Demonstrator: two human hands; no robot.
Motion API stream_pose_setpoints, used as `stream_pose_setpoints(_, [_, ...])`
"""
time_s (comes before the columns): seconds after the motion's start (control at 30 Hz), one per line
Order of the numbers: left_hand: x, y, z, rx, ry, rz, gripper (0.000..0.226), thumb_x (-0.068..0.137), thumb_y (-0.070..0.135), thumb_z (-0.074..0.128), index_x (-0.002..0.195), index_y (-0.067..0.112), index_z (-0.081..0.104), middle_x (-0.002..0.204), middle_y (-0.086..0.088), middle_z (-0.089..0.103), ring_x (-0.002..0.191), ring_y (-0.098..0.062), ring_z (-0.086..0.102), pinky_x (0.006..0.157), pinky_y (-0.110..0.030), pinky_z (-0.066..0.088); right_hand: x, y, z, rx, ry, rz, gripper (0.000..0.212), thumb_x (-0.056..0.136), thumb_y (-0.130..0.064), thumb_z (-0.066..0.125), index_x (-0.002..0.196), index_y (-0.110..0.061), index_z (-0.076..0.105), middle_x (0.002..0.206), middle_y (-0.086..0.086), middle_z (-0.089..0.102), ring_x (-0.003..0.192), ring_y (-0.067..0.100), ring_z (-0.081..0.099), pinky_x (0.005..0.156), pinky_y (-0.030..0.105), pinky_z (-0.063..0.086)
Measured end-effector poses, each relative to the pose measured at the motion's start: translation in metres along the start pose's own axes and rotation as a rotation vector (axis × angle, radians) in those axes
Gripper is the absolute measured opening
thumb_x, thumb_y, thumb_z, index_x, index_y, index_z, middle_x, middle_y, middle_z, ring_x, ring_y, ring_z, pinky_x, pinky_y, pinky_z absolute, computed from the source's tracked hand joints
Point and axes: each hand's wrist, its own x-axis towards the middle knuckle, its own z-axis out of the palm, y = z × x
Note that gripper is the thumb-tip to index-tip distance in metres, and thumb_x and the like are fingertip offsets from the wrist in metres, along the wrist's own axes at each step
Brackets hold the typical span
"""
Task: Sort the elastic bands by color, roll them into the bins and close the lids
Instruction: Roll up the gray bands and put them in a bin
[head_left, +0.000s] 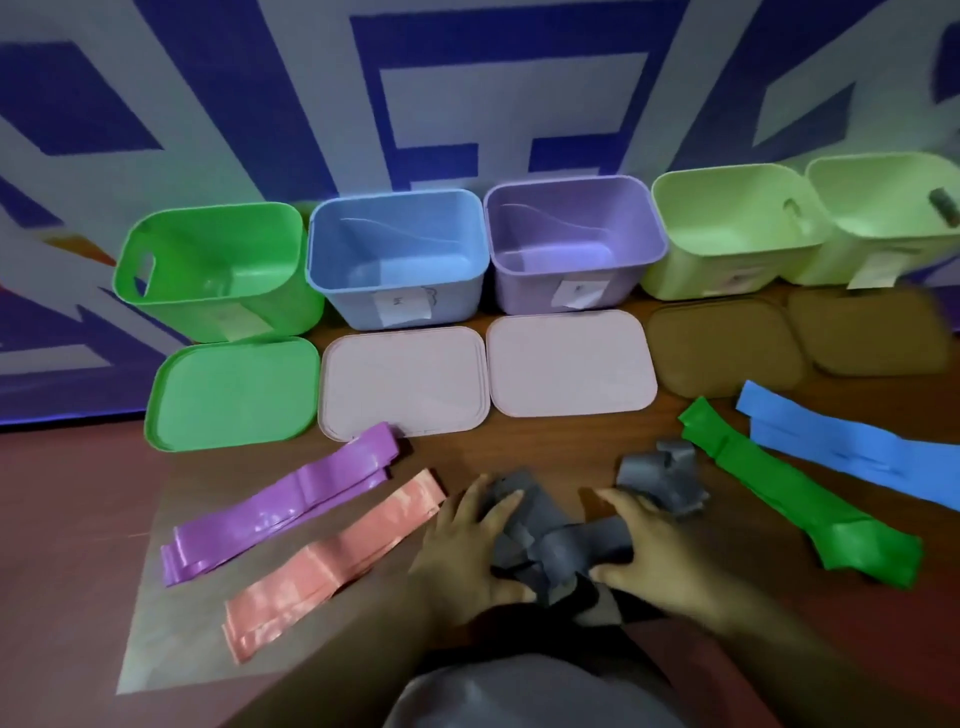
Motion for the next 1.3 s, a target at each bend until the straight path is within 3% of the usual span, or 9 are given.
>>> stream_pose_setpoints(0.17, [0.011, 0.013, 0.012, 0.008, 0.021, -0.083, 0.1, 0.067, 0.068, 0.067, 0.149, 0.051, 0.013, 0.162, 0.002, 0.002, 0.141, -0.034, 0.017, 0.115, -0.047, 0.028, -0.002, 0.008, 0.012, 0.011, -0.043, -0.046, 0.09, 0.079, -0.052, 0.072, 0.152, -0.027, 0.026, 0.154, -0.007, 0.036, 0.139, 0.011, 0.037, 0.096, 0.013, 0.025])
stream_pose_setpoints(0.4, [0.022, 0.015, 0.018, -0.226, 0.145, -0.093, 0.083, 0.073, 0.054, 0.071, 0.146, 0.046, 0.034, 0.14, 0.003, 0.031, 0.131, -0.023, 0.039, 0.112, -0.039, 0.037, -0.001, 0.004, 0.034, 0.142, -0.004, -0.074, 0.077, 0.077, -0.036, 0.07, 0.146, -0.03, 0.036, 0.139, -0.005, 0.054, 0.125, 0.019, 0.053, 0.09, 0.024, 0.042])
stream_pose_setpoints(0.53, [0.024, 0.018, 0.014, -0.231, 0.124, -0.133, 0.064, 0.083, 0.044, 0.069, 0.143, 0.041, 0.045, 0.142, 0.001, 0.047, 0.129, -0.021, 0.048, 0.106, -0.031, 0.041, 0.002, 0.011, 0.042, 0.183, 0.011, -0.047, 0.067, 0.085, -0.027, 0.066, 0.146, -0.033, 0.039, 0.129, -0.008, 0.063, 0.116, 0.013, 0.06, 0.086, 0.018, 0.042])
stream_pose_setpoints(0.63, [0.023, 0.019, 0.008, -0.27, 0.166, -0.163, 0.05, 0.088, 0.033, 0.068, 0.137, 0.034, 0.054, 0.125, -0.001, 0.061, 0.115, -0.022, 0.058, 0.095, -0.028, 0.047, 0.002, 0.014, 0.039, 0.238, 0.014, -0.037, 0.055, 0.088, -0.024, 0.067, 0.139, -0.034, 0.05, 0.12, -0.008, 0.068, 0.106, 0.006, 0.063, 0.085, 0.016, 0.045])
stream_pose_setpoints(0.77, [0.023, 0.025, 0.002, -0.376, 0.251, -0.186, 0.039, 0.088, 0.023, 0.069, 0.126, 0.028, 0.063, 0.116, 0.004, 0.066, 0.107, -0.016, 0.062, 0.092, -0.021, 0.046, 0.0, 0.016, 0.018, 0.325, 0.082, -0.057, 0.045, 0.086, -0.02, 0.072, 0.127, -0.036, 0.062, 0.111, -0.012, 0.07, 0.095, -0.004, 0.063, 0.078, 0.003, 0.043])
stream_pose_setpoints(0.9, [0.025, 0.039, -0.005, -0.438, 0.328, -0.151, 0.03, 0.086, 0.021, 0.072, 0.115, 0.026, 0.068, 0.11, 0.003, 0.067, 0.102, -0.015, 0.063, 0.092, -0.029, 0.05, -0.003, 0.018, -0.015, 0.36, 0.117, -0.074, 0.047, 0.084, -0.02, 0.076, 0.124, -0.04, 0.063, 0.109, -0.013, 0.071, 0.088, -0.015, 0.06, 0.075, 0.001, 0.043])
stream_pose_setpoints(1.03, [0.032, 0.06, -0.021, -0.419, 0.377, -0.057, 0.029, 0.086, 0.022, 0.072, 0.114, 0.025, 0.068, 0.107, 0.006, 0.064, 0.099, -0.011, 0.059, 0.086, -0.019, 0.043, -0.011, 0.021, -0.048, 0.344, 0.146, -0.084, 0.046, 0.086, -0.022, 0.074, 0.127, -0.038, 0.061, 0.106, -0.018, 0.067, 0.085, -0.022, 0.055, 0.074, -0.004, 0.039])
stream_pose_setpoints(1.17, [0.046, 0.083, -0.038, -0.437, 0.411, -0.02, 0.033, 0.085, 0.022, 0.073, 0.118, 0.023, 0.067, 0.105, 0.01, 0.062, 0.097, -0.006, 0.056, 0.081, -0.006, 0.036, -0.013, 0.029, -0.07, 0.396, 0.183, -0.07, 0.044, 0.086, -0.018, 0.072, 0.124, -0.037, 0.061, 0.106, -0.02, 0.067, 0.092, -0.011, 0.061, 0.083, 0.011, 0.05])
stream_pose_setpoints(1.3, [0.063, 0.1, -0.046, -0.5, 0.394, -0.015, 0.04, 0.087, 0.022, 0.072, 0.126, 0.022, 0.063, 0.117, 0.004, 0.065, 0.105, -0.009, 0.059, 0.089, -0.011, 0.04, -0.006, 0.049, -0.079, 0.436, 0.232, -0.066, 0.048, 0.083, -0.02, 0.074, 0.123, -0.042, 0.058, 0.104, -0.023, 0.067, 0.097, -0.007, 0.063, 0.089, 0.027, 0.054])
